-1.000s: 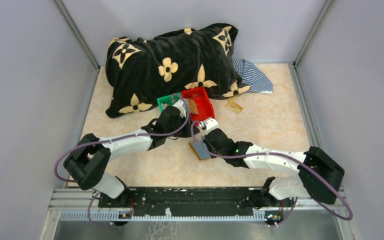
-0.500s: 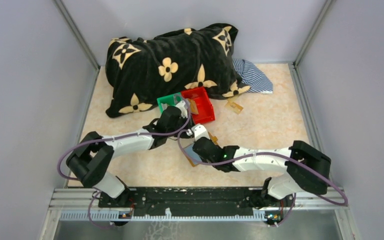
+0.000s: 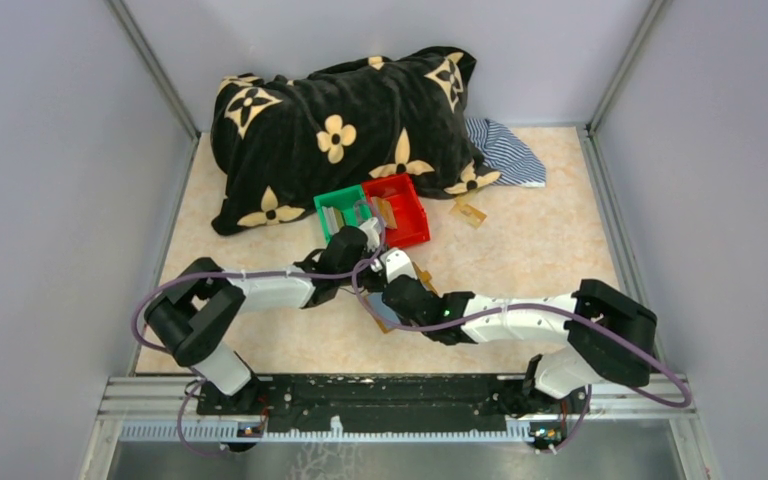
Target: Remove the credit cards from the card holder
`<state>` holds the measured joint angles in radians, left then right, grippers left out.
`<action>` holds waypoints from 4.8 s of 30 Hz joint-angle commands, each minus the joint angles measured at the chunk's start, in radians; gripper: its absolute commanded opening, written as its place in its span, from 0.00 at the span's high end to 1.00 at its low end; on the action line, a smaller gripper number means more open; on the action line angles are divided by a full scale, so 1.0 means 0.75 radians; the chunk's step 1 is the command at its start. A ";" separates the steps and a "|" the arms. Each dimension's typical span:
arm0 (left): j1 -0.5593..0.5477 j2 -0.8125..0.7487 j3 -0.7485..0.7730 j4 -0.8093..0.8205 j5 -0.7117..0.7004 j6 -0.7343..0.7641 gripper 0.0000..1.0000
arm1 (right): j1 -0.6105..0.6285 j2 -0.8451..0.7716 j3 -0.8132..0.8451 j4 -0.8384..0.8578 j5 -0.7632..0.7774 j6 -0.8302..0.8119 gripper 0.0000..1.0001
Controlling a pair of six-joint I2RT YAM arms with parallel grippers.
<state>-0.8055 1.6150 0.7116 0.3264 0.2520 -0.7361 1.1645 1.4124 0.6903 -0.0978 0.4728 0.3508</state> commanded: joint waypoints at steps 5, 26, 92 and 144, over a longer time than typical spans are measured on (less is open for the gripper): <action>-0.018 0.045 -0.094 -0.006 0.026 -0.035 0.81 | 0.015 0.037 0.026 -0.022 -0.040 0.025 1.00; -0.018 0.170 -0.107 0.039 0.072 -0.039 0.81 | 0.003 -0.355 -0.156 0.073 0.090 0.016 0.51; -0.204 -0.308 -0.429 -0.198 -0.089 -0.013 0.80 | -0.292 0.355 0.227 0.491 -0.666 -0.090 0.95; 0.167 -0.185 -0.373 -0.217 0.044 0.042 0.79 | -0.501 -0.120 -0.402 0.686 -0.946 0.232 0.79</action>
<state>-0.6819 1.4349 0.4362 0.2386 0.3149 -0.7425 0.8093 1.3693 0.3943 0.3218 -0.1993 0.5018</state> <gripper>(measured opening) 0.209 0.134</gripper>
